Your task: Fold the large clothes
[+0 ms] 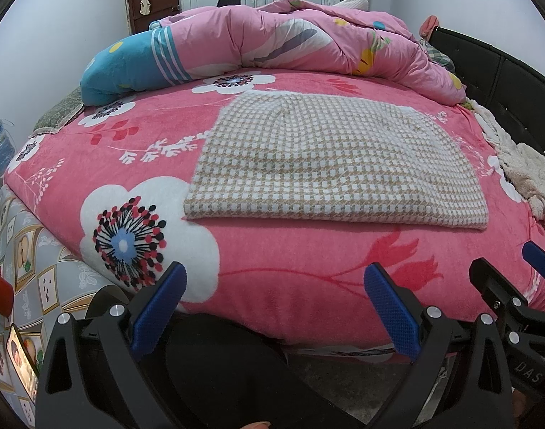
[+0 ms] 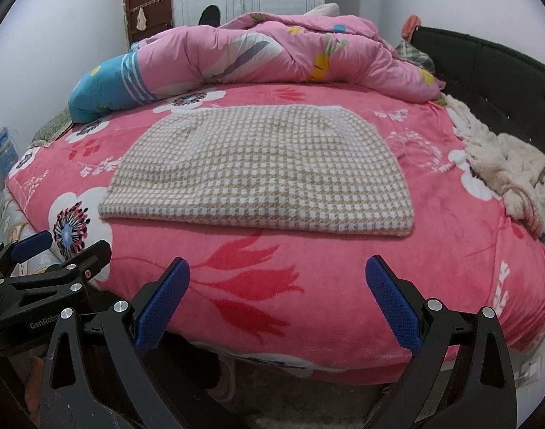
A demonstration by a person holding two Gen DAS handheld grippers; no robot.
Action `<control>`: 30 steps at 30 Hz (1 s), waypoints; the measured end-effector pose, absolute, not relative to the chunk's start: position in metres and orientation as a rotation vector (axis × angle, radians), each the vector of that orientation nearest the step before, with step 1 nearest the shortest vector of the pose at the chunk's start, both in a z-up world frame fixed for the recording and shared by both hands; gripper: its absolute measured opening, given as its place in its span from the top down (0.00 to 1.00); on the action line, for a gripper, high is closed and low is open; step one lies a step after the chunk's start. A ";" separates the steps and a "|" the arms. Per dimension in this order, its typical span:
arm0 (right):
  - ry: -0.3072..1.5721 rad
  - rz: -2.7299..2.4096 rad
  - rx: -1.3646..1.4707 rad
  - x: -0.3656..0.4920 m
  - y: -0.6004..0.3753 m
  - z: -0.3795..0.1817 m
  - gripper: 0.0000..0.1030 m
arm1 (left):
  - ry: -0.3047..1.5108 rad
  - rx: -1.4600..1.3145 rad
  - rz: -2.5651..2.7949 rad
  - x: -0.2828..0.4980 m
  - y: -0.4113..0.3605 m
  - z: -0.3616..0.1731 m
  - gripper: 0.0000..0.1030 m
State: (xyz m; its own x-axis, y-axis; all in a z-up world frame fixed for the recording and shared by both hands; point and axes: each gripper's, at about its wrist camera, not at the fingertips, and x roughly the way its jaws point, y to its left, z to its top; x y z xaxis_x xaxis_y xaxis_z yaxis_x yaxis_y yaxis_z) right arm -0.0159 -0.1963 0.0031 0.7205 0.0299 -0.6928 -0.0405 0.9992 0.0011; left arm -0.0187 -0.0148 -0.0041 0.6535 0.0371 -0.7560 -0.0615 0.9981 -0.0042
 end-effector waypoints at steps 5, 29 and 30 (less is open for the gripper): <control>0.768 0.040 -0.011 -0.016 -0.196 0.003 0.08 | 0.857 -0.029 0.055 -0.019 -0.014 -0.004 0.05; 0.785 0.047 -0.003 -0.018 -0.192 -0.003 0.08 | 0.858 -0.029 0.058 -0.018 -0.014 -0.004 0.05; 0.785 0.047 -0.003 -0.018 -0.192 -0.004 0.08 | 0.858 -0.028 0.058 -0.018 -0.014 -0.004 0.05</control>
